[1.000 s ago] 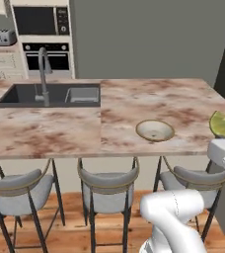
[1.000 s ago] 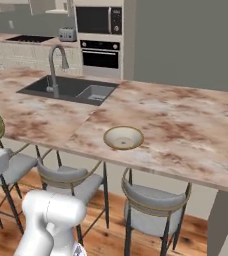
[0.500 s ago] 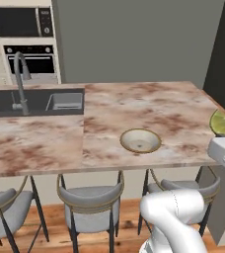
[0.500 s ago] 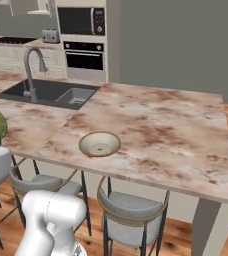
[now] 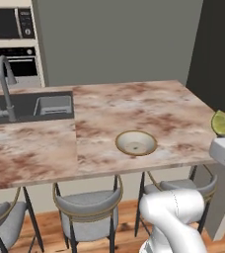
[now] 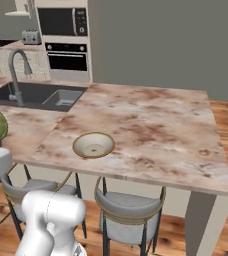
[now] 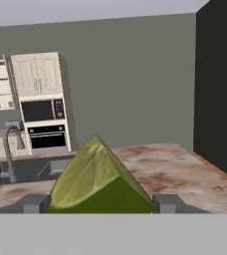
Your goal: There is a bowl on the dining counter. Grab a lemon wedge from the fridge and place it in the bowl. Then get the liquor bottle and glass cup from the cabinet and place them next to the bowl.
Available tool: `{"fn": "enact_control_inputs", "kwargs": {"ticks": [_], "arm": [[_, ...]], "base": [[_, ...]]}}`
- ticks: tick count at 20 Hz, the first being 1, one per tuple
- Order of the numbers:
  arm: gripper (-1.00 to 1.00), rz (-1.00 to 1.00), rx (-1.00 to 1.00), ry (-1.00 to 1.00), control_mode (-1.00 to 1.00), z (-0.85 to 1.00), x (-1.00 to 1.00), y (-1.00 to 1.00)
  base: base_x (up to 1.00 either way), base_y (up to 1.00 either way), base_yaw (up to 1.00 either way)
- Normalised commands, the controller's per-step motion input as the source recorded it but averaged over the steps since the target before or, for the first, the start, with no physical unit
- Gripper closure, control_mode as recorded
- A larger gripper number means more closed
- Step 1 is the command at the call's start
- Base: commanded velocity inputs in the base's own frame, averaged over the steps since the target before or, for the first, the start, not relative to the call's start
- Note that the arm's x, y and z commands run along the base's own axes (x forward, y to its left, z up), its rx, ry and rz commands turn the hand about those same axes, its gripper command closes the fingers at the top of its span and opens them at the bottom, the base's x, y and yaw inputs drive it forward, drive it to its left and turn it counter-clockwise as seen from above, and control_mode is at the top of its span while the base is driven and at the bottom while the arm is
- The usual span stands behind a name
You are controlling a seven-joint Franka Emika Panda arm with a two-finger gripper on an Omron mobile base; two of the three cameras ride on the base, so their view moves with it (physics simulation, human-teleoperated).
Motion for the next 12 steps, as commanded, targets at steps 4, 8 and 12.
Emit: {"fn": "enact_control_inputs", "kwargs": {"ticks": [4,8,12], "arm": [[1.00,0.00,0.00,0.00,-1.00,-0.02,0.01,0.00],[1.00,0.00,0.04,0.14,-1.00,-0.09,0.73,-0.14],[1.00,0.01,0.08,0.27,-1.00,-0.21,1.00,-0.11]], "base": [[0.36,0.01,-0.09],[0.00,0.00,0.00],[0.00,0.00,0.00]]}}
